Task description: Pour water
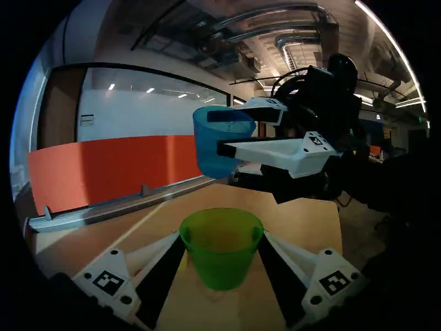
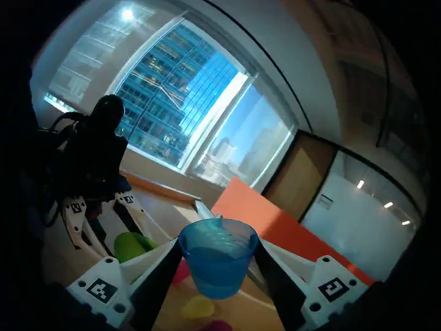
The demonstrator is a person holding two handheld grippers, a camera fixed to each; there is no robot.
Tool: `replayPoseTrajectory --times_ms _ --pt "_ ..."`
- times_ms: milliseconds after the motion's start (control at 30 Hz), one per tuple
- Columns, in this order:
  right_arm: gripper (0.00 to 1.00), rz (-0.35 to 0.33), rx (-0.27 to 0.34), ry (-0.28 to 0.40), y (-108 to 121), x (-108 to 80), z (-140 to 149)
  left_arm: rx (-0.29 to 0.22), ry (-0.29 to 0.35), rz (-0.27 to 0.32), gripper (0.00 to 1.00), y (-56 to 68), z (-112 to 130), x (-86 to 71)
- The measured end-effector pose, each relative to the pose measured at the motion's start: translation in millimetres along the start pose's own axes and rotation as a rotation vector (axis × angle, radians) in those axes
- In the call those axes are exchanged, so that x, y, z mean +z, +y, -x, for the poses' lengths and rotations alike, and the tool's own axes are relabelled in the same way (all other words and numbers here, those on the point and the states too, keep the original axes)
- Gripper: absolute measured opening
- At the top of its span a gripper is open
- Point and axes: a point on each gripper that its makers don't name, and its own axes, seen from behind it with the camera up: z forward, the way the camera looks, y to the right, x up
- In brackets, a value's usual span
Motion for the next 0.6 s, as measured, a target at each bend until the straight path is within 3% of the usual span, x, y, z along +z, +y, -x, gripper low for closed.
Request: replayPoseTrajectory --times_ms 600 --pt "0.90 0.004 -0.258 -0.031 9 10.0 -6 0.002 0.007 0.027 0.87 10.7 -3 3.4"
